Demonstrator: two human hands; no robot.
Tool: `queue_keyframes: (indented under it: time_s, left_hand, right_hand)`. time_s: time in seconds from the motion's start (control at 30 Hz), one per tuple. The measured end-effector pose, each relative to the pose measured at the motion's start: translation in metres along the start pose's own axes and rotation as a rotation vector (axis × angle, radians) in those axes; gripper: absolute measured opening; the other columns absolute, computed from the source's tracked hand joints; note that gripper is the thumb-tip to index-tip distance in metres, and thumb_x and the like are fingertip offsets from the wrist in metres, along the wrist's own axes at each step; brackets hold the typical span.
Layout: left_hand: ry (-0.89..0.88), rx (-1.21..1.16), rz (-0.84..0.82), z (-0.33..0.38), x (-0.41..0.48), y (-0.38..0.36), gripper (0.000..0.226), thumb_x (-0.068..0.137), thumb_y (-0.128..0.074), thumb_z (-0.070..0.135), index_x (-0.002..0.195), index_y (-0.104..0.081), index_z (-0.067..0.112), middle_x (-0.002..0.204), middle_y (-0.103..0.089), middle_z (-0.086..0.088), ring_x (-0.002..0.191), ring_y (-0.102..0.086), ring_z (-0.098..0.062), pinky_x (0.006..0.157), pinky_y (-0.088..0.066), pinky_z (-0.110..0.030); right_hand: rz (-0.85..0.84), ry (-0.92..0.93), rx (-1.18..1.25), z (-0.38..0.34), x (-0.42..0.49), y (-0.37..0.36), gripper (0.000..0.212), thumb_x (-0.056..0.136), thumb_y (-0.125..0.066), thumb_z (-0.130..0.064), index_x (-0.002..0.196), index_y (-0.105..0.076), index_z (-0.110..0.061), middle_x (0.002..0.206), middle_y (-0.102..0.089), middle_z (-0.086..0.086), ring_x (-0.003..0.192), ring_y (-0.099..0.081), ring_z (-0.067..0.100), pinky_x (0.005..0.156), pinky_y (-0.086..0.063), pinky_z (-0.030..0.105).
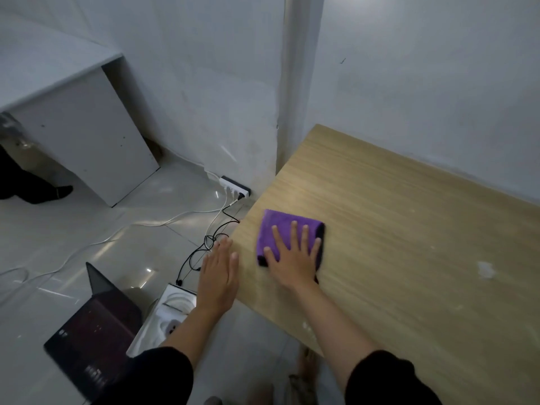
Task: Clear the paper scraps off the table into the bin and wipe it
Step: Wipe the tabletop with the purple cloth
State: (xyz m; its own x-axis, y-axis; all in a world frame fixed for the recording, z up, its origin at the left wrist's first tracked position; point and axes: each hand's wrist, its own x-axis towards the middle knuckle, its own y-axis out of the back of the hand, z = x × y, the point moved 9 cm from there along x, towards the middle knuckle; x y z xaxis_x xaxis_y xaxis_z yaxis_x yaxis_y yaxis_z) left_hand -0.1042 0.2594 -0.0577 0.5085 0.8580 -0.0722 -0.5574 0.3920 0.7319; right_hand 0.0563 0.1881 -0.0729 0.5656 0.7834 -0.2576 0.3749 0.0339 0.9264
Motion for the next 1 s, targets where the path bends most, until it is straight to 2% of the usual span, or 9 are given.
queue_keyframes:
  time_s: [0.13,0.23,0.37,0.53,0.6,0.7,0.83,0.9,1.0]
  left_hand:
    - [-0.061,0.063,0.01,0.013,-0.014,-0.005,0.072,0.084,-0.003,0.055,0.143,-0.027,0.021,0.155,-0.022,0.001,0.143,-0.009,-0.009,0.118,-0.001,-0.033]
    - [-0.069,0.059,0.004,0.021,-0.021,-0.015,0.074,0.083,-0.003,0.056,0.144,-0.025,0.019,0.155,-0.021,0.001,0.142,-0.006,-0.006,0.119,-0.001,-0.035]
    - [-0.079,0.103,-0.053,0.032,-0.025,-0.032,0.077,0.08,-0.003,0.057,0.144,-0.026,0.021,0.156,-0.017,0.003,0.14,-0.004,-0.002,0.118,0.0,-0.034]
    - [-0.135,0.161,-0.121,0.062,-0.041,-0.055,0.078,0.078,-0.002,0.058,0.144,-0.025,0.022,0.156,-0.015,0.004,0.142,-0.002,-0.005,0.117,0.004,-0.033]
    - [-0.154,0.172,-0.152,0.073,-0.051,-0.069,0.078,0.078,-0.002,0.057,0.145,-0.023,0.022,0.156,-0.014,0.004,0.142,-0.001,-0.004,0.117,0.004,-0.032]
    - [-0.152,0.181,-0.172,0.086,-0.064,-0.09,0.074,0.081,-0.004,0.049,0.145,-0.021,0.017,0.156,-0.013,0.0,0.143,-0.003,-0.007,0.117,0.0,-0.032]
    - [-0.106,0.162,-0.14,0.094,-0.076,-0.105,0.081,0.076,-0.005,0.047,0.145,-0.017,0.006,0.155,-0.02,-0.007,0.144,-0.014,-0.017,0.117,-0.01,-0.035]
    - [-0.115,0.186,-0.153,0.098,-0.081,-0.111,0.074,0.081,-0.011,0.044,0.145,-0.02,0.007,0.154,-0.021,-0.007,0.144,-0.014,-0.018,0.117,-0.011,-0.036]
    - [-0.116,0.185,-0.182,0.109,-0.088,-0.122,0.065,0.084,-0.02,0.035,0.144,-0.024,0.008,0.155,-0.019,-0.006,0.144,-0.012,-0.018,0.118,-0.009,-0.036]
  right_hand:
    - [0.043,0.37,-0.101,-0.051,-0.05,-0.022,0.06,0.087,-0.026,-0.058,0.143,-0.018,-0.039,0.157,-0.01,0.005,0.144,-0.004,0.034,0.108,0.007,0.054]
    - [0.101,0.448,-0.129,-0.028,-0.083,-0.024,0.058,0.088,-0.031,-0.06,0.142,-0.017,-0.044,0.155,-0.019,-0.001,0.144,-0.009,0.025,0.109,-0.003,0.052]
    - [0.127,0.211,-0.116,0.075,-0.087,0.001,0.059,0.084,-0.028,-0.066,0.14,-0.016,-0.051,0.154,-0.013,-0.008,0.143,-0.016,0.025,0.112,-0.003,0.047]
    - [-0.007,-0.121,-0.063,0.166,-0.078,0.03,0.076,0.068,0.005,-0.073,0.14,0.004,-0.05,0.155,0.017,-0.007,0.143,0.019,0.02,0.114,0.012,0.047]
    - [-0.006,-0.111,-0.016,0.15,-0.082,0.024,0.077,0.068,0.001,-0.072,0.142,-0.001,-0.048,0.157,0.013,-0.001,0.143,0.016,0.025,0.113,0.013,0.05]
    - [0.057,0.1,-0.099,0.104,-0.114,0.006,0.064,0.082,-0.021,-0.066,0.142,-0.017,-0.044,0.156,-0.013,0.004,0.144,-0.005,0.028,0.11,0.003,0.052]
    - [0.086,0.274,-0.095,0.118,-0.171,-0.005,0.054,0.091,-0.023,-0.062,0.142,-0.012,-0.049,0.157,-0.012,-0.004,0.144,0.002,0.02,0.111,0.001,0.049]
    - [0.121,0.249,-0.108,0.165,-0.187,0.004,0.053,0.089,-0.025,-0.064,0.14,-0.015,-0.051,0.155,-0.016,-0.006,0.144,-0.007,0.02,0.113,-0.003,0.048]
    - [0.12,-0.019,-0.117,0.262,-0.19,0.026,0.057,0.085,-0.013,-0.07,0.14,-0.009,-0.053,0.155,-0.005,-0.008,0.145,-0.006,0.021,0.114,0.002,0.043]
